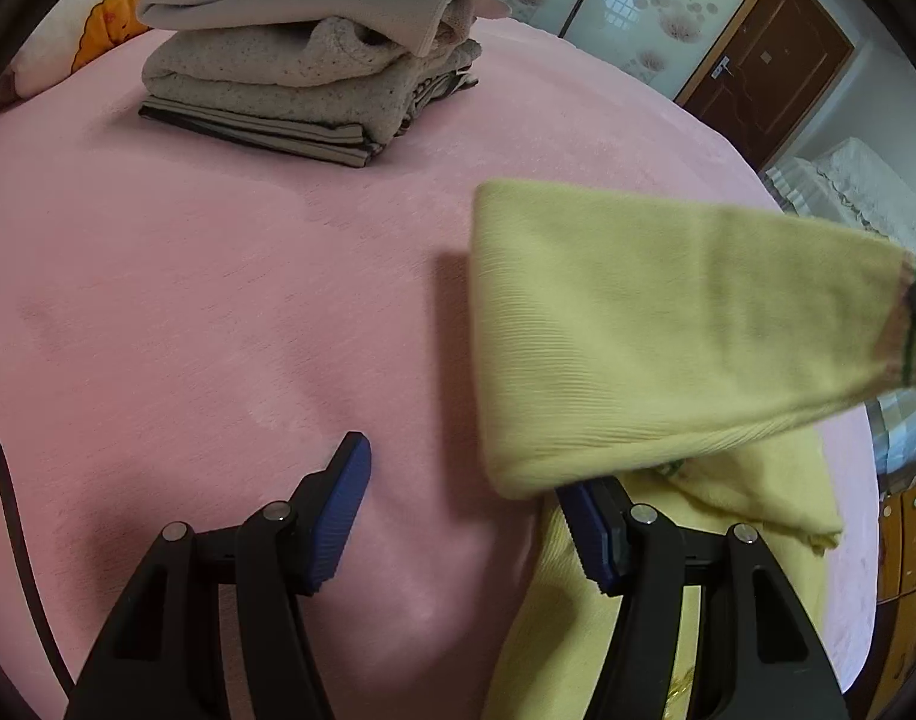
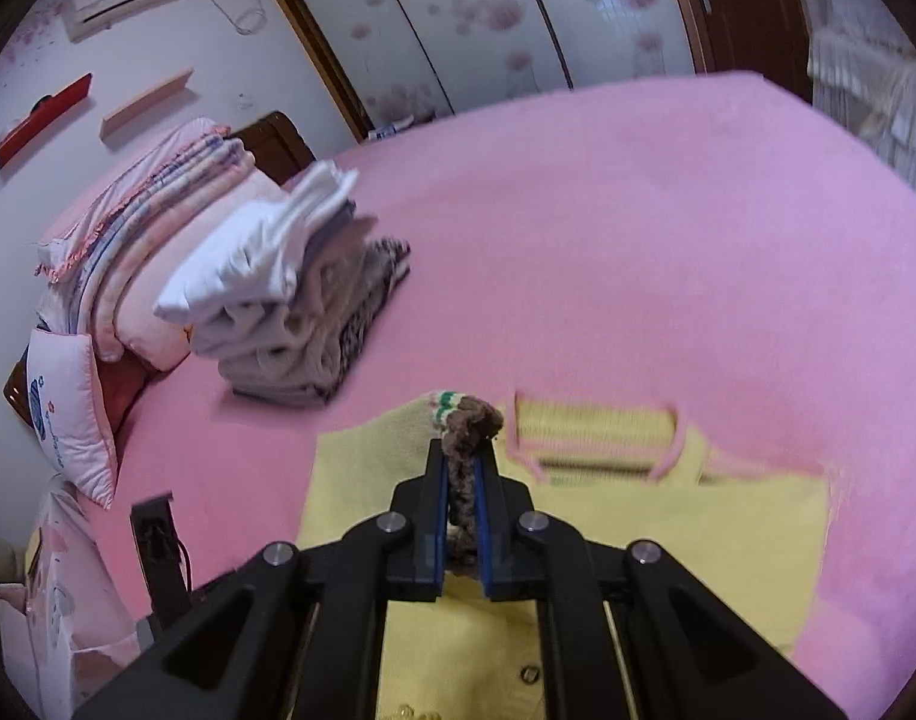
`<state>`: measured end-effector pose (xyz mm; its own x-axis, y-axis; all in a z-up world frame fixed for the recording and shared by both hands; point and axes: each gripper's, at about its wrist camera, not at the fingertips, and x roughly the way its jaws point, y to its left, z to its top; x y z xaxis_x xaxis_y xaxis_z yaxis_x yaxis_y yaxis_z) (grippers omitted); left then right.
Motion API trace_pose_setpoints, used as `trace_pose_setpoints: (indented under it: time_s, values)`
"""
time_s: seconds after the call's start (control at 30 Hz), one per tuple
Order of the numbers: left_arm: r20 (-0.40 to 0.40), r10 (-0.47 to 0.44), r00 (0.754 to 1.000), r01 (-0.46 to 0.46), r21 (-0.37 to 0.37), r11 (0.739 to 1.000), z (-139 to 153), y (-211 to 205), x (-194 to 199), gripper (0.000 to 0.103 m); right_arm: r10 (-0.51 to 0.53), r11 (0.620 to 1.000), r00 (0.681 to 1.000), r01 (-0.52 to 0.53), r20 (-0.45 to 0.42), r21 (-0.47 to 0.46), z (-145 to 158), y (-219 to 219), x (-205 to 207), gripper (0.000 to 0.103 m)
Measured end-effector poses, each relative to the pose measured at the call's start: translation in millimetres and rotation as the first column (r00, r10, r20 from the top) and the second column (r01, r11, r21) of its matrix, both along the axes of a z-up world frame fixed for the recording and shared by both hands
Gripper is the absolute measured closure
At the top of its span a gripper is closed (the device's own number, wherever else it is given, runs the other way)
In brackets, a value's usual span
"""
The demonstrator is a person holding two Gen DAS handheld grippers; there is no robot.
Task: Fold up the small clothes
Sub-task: 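Grasp the folded striped cuff with the right tool and fold the side inward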
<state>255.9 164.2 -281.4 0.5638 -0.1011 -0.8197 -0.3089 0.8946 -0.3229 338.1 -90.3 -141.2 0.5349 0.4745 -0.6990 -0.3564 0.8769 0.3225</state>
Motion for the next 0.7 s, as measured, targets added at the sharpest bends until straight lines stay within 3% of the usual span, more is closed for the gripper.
trace_pose_setpoints:
  time_s: [0.27,0.3,0.37,0.47,0.7]
  values:
    - [-0.012,-0.038,0.999,0.038,0.043,0.998,3.9,-22.3,19.4,0.043,-0.073,0.996,0.996,0.075,0.05,-0.055,9.2,-18.5,8.0,0.096]
    - [-0.02,-0.04,0.999,0.041,0.053,0.998,2.6,-23.6,22.4,0.045,-0.085,0.994,0.995,0.088,0.046,-0.061,7.0,-24.7,7.9,0.096]
    - [-0.038,-0.057,0.998,0.059,0.055,0.997,-0.4,-28.0,27.4,0.063,-0.108,0.992,0.994,0.11,0.036,-0.065,3.0,-36.4,8.4,0.096]
    - [-0.043,-0.075,0.996,0.076,0.042,0.996,-1.6,-33.3,30.9,0.077,-0.133,0.99,0.991,0.132,-0.003,-0.05,-10.2,-57.2,8.6,0.096]
    - [-0.061,-0.11,0.992,0.115,0.076,0.99,-5.1,-46.3,34.6,0.081,-0.194,0.976,0.974,0.18,-0.114,-0.122,-69.8,-86.5,13.7,0.096]
